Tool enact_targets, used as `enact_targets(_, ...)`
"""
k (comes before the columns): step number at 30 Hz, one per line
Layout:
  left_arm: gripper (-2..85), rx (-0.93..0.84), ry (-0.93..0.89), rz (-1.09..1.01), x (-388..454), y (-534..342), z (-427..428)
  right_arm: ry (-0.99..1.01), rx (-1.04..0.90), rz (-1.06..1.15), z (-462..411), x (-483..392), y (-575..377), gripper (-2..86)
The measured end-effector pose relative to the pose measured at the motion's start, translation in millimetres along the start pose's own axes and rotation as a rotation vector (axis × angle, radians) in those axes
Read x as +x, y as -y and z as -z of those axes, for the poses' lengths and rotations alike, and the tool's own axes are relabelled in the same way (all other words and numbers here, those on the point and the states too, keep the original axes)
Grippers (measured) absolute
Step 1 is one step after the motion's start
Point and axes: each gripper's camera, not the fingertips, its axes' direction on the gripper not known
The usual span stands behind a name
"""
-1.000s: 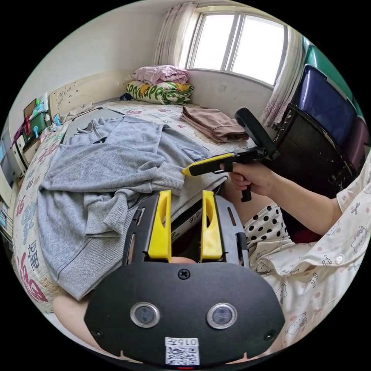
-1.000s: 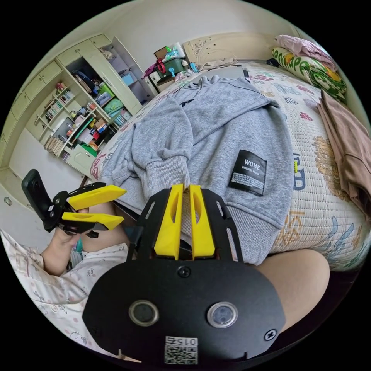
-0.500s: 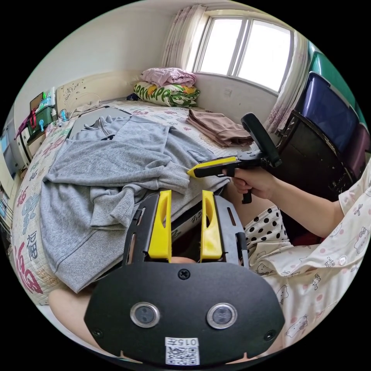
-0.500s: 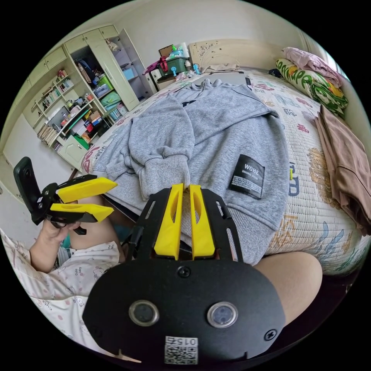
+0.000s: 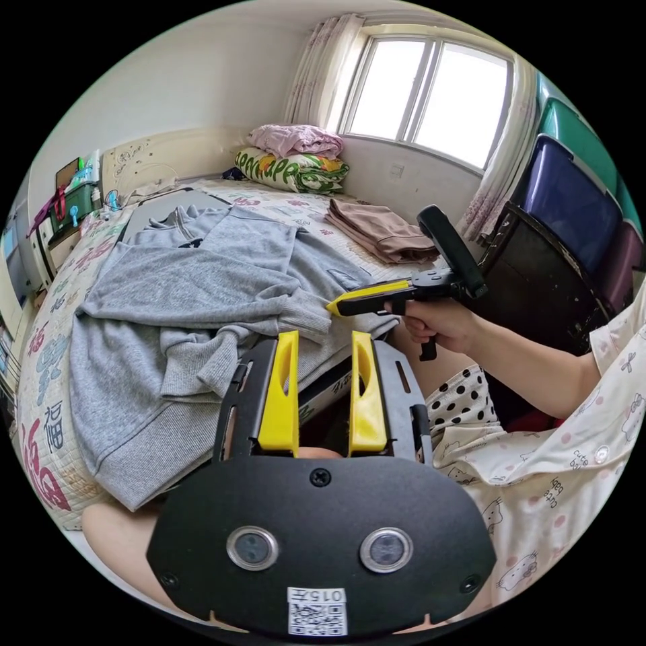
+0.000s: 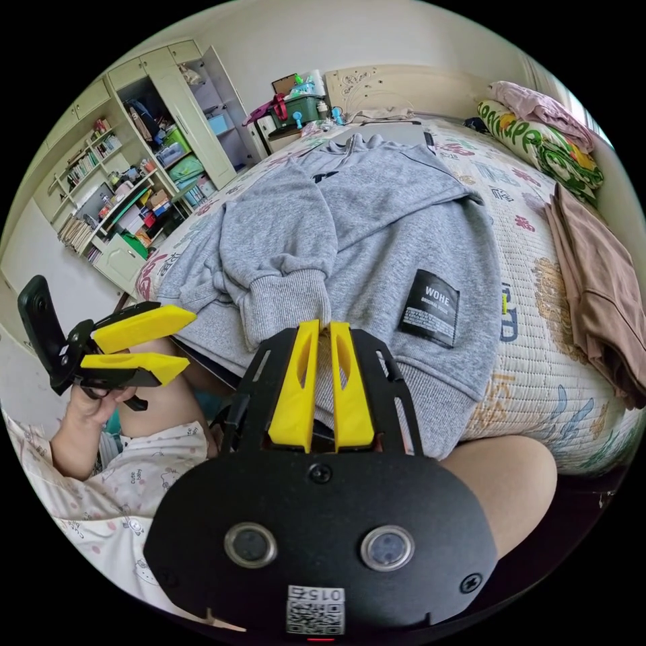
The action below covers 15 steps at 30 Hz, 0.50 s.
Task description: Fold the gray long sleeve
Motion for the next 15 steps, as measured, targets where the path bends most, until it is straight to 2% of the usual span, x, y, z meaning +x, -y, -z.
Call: enact_targets(15,11.5,-0.006,0.019,-0.020,12.0,-12.5,0.0,-0.003,0.005,-0.016,-4.7,47.6,-1.5,3.5)
